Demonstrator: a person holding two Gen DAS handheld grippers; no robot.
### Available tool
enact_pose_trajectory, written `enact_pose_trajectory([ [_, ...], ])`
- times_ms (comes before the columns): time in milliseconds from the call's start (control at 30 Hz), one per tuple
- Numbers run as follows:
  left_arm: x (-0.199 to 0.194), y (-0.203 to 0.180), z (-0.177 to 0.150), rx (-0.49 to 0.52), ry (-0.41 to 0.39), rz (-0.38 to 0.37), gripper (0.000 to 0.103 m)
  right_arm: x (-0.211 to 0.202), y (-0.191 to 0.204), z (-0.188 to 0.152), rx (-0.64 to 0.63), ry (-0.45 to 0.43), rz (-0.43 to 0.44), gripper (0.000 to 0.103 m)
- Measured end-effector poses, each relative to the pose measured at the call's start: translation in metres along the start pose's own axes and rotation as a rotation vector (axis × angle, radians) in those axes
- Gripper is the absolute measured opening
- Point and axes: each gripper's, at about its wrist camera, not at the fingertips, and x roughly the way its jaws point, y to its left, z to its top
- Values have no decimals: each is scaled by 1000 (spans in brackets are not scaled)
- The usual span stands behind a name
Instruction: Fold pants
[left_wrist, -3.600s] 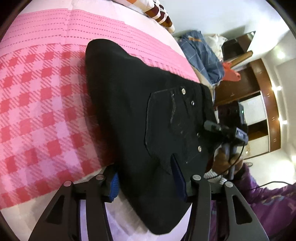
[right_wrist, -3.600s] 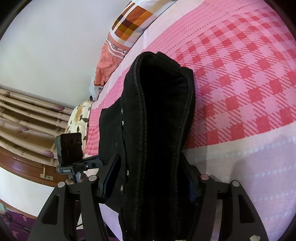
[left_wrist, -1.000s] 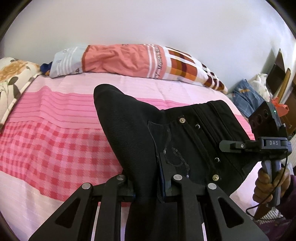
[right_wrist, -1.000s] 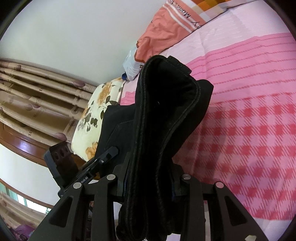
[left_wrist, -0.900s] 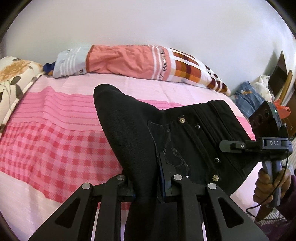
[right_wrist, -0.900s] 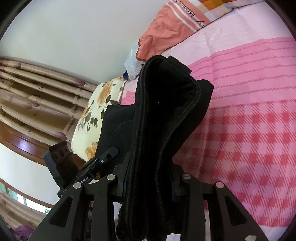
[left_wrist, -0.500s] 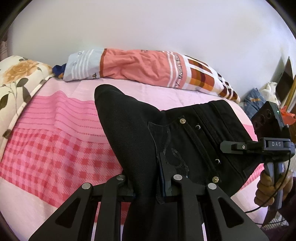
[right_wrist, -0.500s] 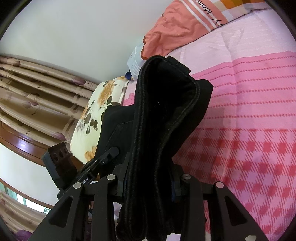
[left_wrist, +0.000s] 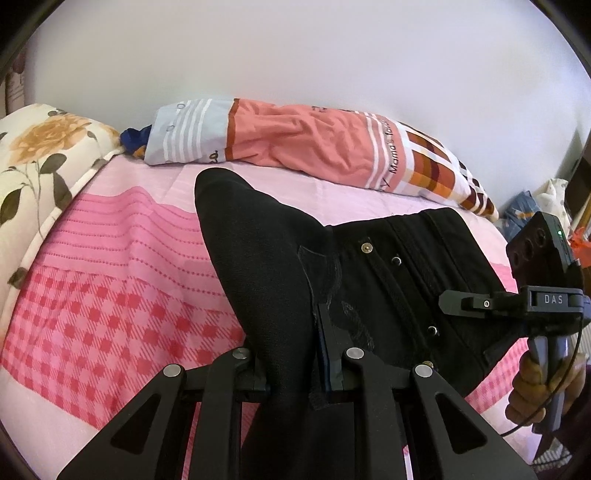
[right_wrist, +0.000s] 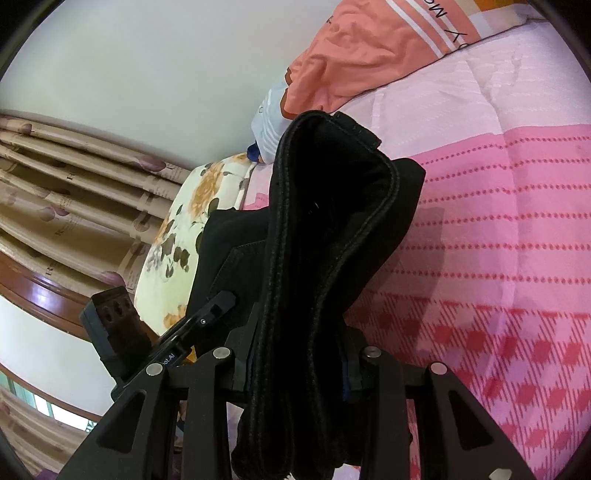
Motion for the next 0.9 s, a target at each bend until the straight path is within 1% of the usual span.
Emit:
enact_pose_trajectory([
  [600, 30, 27, 22, -6, -7, 45, 18, 37, -1, 39, -12, 3, -12, 31],
  [900, 44, 36, 28, -5, -3, 59, 18, 46, -5, 44, -8, 5, -13, 31],
])
